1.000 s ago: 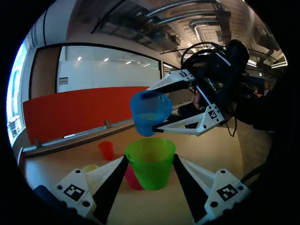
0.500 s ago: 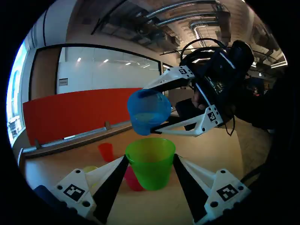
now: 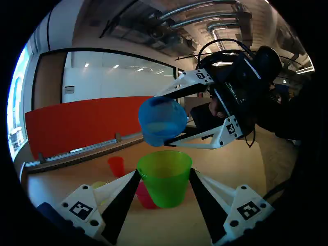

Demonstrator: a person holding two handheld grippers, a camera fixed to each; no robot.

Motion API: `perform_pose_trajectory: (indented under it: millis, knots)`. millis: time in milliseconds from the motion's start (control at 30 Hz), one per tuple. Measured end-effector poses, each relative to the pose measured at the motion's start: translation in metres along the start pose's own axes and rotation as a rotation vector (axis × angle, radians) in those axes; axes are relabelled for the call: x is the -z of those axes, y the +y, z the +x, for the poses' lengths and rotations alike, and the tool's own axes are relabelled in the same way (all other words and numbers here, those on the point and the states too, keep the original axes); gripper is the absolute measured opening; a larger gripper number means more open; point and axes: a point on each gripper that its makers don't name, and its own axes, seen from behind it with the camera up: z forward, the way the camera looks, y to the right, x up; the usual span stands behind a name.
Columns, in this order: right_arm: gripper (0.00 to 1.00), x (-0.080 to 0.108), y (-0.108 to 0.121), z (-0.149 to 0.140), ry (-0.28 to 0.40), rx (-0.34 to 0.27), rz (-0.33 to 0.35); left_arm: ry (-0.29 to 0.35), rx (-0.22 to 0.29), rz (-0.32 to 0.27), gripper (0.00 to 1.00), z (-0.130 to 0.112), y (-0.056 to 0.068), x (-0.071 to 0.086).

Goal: Pour water

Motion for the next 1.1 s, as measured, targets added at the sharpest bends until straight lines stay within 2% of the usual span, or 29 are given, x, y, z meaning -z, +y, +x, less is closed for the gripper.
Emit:
perform_pose_trajectory:
  millis: [567,1100]
  knots:
    - [0.91,-0.0068,0.0025,0.0028,-0.004,0.101,0.006,-0.001,0.0,0.0,0.86,-0.002,0.0002,-0.0023]
    - [0.91,-0.0095,0.008,0.0065,-0.001,0.14,-0.006,0.007,0.0,0.002,0.86,-0.0004,-0.0007,0.0003]
